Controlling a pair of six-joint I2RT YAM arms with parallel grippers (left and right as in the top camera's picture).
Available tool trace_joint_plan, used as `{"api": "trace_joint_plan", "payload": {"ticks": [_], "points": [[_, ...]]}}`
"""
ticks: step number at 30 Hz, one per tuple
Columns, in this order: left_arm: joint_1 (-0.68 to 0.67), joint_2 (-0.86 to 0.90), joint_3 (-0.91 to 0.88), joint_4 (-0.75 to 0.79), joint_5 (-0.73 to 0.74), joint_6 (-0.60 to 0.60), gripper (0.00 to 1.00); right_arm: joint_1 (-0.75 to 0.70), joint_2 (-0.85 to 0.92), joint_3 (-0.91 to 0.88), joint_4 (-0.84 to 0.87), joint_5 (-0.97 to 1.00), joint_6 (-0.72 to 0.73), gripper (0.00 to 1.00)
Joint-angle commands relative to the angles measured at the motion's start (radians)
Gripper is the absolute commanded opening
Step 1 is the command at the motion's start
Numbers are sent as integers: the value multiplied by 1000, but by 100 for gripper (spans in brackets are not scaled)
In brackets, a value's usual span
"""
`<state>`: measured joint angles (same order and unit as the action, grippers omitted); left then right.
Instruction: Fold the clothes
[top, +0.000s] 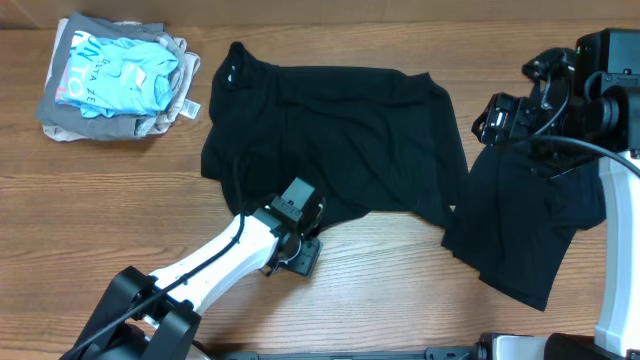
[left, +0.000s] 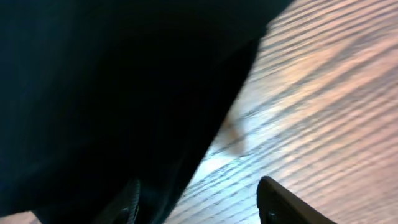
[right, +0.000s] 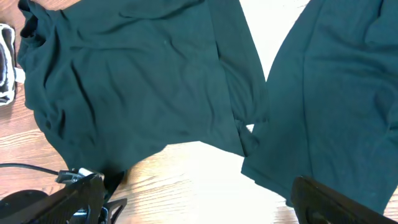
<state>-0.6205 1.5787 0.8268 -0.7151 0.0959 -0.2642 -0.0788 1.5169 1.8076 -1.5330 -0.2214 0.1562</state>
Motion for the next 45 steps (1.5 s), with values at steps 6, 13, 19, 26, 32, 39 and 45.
{"api": "trace_joint_plan", "payload": {"ticks": [6,13,19,26,32,39,45], "points": [[-2,2,-16,16,-122,-126,66,-4,0,-2,8,-3,-8,100],[-2,29,-20,25,-133,-141,68,-4,0,-2,6,-3,-8,100],[-2,38,-20,33,-132,-145,68,-4,0,-2,6,-3,-8,100],[-2,38,-20,39,-129,-145,69,-4,0,-2,6,-3,-8,100],[-2,37,-20,5,-129,-171,64,-4,0,-2,0,-3,-8,100],[-2,37,-20,-10,-121,-171,67,-4,0,-2,-14,-3,-8,100],[-2,38,-20,-2,-125,-171,68,-4,0,-2,-16,-3,-8,100]]}}
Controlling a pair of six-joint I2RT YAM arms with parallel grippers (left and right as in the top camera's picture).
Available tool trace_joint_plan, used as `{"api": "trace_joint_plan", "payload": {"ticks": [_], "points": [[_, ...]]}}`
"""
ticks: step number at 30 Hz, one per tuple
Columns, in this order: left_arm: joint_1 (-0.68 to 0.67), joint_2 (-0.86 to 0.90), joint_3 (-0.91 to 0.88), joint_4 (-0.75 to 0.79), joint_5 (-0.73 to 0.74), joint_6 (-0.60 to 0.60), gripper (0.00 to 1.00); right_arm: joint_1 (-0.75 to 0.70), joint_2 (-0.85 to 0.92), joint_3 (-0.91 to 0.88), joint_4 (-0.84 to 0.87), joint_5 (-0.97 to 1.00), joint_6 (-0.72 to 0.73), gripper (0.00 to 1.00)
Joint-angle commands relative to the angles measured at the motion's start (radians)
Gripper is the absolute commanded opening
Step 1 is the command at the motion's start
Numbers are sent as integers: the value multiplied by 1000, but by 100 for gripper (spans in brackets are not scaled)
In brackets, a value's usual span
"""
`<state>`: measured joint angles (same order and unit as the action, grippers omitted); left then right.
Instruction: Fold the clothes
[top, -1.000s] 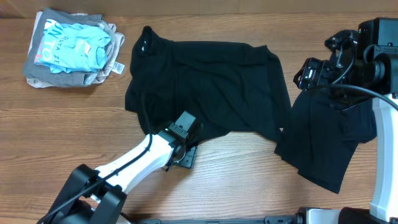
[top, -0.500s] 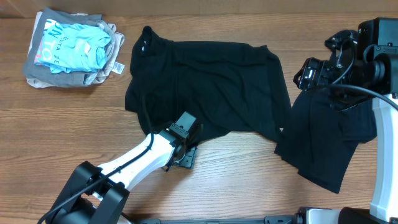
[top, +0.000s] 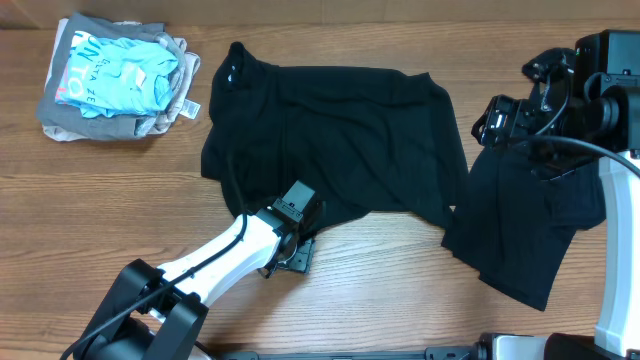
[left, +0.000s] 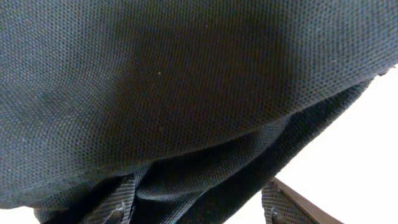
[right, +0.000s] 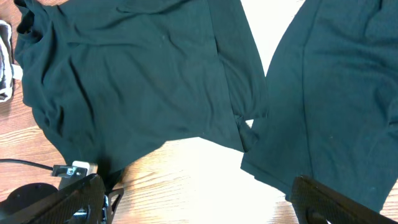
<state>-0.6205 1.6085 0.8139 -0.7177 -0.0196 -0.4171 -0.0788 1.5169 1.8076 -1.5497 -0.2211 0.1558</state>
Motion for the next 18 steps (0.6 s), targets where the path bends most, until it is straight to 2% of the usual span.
{"api": "trace_joint_plan", "payload": {"ticks": [1,14,15,17,18], "points": [[-2,8,-7,2,-10,-18,68,-4,0,-2,2,-3,-7,100],[-1,8,-76,75,-14,-18,68,-4,0,-2,5,-4,-7,100],[-1,8,-76,80,-15,-18,65,-4,0,-2,7,-4,-7,100],[-1,8,-76,85,-15,-18,48,-4,0,-2,12,-4,-7,100],[-1,8,-76,87,-14,-20,30,-4,0,-2,13,-4,-7,100]]}}
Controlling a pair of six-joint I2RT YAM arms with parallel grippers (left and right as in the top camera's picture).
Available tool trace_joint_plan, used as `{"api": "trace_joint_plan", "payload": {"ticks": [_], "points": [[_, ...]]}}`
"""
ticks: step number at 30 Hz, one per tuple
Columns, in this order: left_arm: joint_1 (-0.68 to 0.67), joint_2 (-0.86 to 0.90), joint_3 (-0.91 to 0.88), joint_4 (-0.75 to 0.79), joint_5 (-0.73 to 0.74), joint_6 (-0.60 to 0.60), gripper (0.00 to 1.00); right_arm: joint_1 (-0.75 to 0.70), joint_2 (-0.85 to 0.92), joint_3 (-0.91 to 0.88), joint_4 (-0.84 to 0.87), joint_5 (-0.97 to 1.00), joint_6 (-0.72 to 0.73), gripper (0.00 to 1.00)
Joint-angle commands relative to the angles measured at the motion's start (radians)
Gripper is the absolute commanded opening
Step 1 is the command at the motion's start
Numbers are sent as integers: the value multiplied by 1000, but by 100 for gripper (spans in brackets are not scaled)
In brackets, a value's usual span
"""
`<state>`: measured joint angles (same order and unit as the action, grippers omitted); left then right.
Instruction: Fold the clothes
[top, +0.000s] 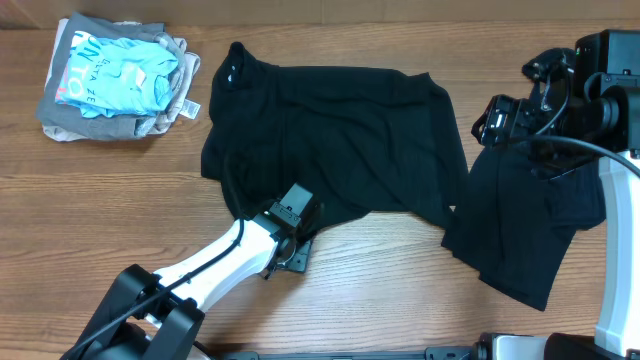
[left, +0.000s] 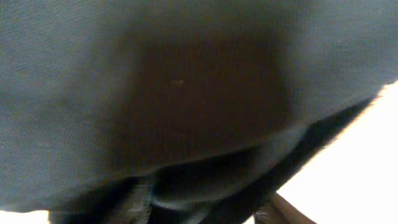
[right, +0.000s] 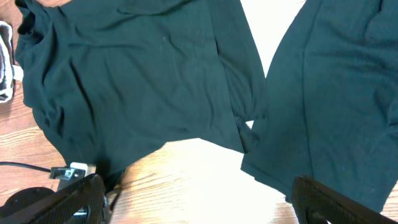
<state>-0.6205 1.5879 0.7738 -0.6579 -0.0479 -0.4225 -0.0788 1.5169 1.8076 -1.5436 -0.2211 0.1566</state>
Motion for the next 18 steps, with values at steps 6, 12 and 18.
{"api": "trace_joint_plan", "payload": {"ticks": [6,12,18], "points": [[22,1,108,-167,-18,-31,4,-3,0,-31,8,-8,8,100],[60,-73,378,-381,-140,3,4,0,0,-189,23,-30,11,99],[92,-79,489,-445,-154,46,4,22,0,-376,93,-51,12,94]]}}
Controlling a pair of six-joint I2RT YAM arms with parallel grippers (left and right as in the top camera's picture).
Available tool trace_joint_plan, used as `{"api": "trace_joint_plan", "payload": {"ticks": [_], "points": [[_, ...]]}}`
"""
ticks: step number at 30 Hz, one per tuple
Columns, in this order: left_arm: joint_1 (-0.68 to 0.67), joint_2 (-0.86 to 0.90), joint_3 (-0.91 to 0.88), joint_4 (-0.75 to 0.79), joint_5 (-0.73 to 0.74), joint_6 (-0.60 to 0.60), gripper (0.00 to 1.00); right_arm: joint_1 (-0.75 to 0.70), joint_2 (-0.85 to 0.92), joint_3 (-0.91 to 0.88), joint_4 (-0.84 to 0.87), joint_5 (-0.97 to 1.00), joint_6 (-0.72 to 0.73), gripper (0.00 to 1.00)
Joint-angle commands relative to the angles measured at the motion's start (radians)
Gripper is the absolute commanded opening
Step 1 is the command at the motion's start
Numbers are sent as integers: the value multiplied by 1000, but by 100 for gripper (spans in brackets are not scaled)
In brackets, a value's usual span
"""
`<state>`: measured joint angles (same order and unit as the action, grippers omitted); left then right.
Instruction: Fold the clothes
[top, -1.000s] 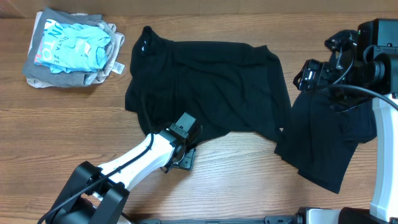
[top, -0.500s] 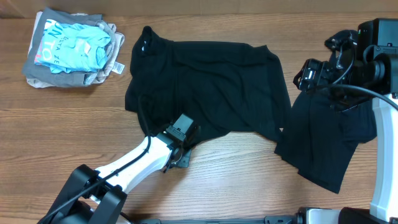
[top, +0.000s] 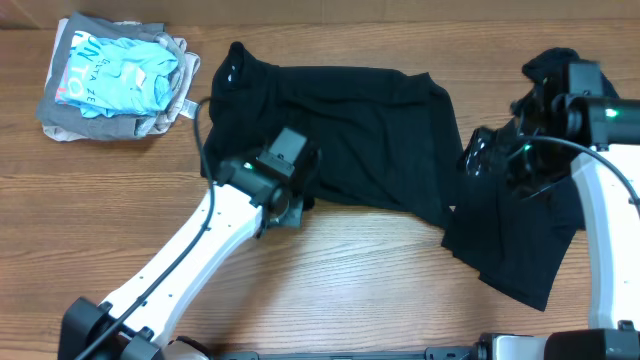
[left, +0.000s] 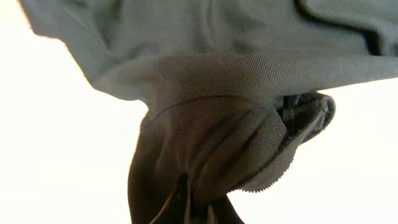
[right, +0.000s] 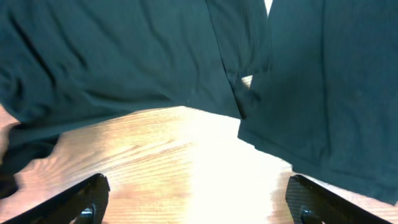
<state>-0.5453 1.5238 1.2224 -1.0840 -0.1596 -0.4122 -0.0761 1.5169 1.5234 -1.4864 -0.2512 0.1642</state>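
A black shirt (top: 350, 125) lies spread across the middle of the table. My left gripper (top: 285, 190) is at its lower left hem and holds it raised. In the left wrist view the left gripper (left: 193, 211) is shut on a bunched fold of the black shirt (left: 217, 124). My right gripper (top: 482, 150) hangs by the shirt's right sleeve. In the right wrist view the right gripper (right: 196, 205) is open over bare wood, with the shirt (right: 124, 56) ahead of it. A second black garment (top: 515, 235) lies at the right.
A stack of folded clothes (top: 110, 75) with a light blue top sits at the back left. The wooden table (top: 380, 290) shows bare along the front. The second black garment (right: 329, 87) reaches under the right arm.
My left gripper was low at the shirt's front hem with fabric between its fingers. Now it is shut on that hem, higher and farther back. The right gripper has shifted left and nearer the table.
My left gripper stood open on the table beside the shirt's front hem. Then the hem lay between its open fingers, and it stayed so. Now the gripper is shut on the hem and holds it lifted over the shirt's lower left part.
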Motion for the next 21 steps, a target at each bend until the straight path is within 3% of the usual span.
{"api": "trace_joint_plan", "payload": {"ticks": [1,10,21], "points": [[23,-15,48,-20,-46,42,4,35,0,-143,70,-22,4,92],[28,-15,49,-8,-58,43,4,121,0,-425,375,-25,66,91],[30,-15,49,-55,-61,42,4,121,0,-439,377,-27,72,92]]}}
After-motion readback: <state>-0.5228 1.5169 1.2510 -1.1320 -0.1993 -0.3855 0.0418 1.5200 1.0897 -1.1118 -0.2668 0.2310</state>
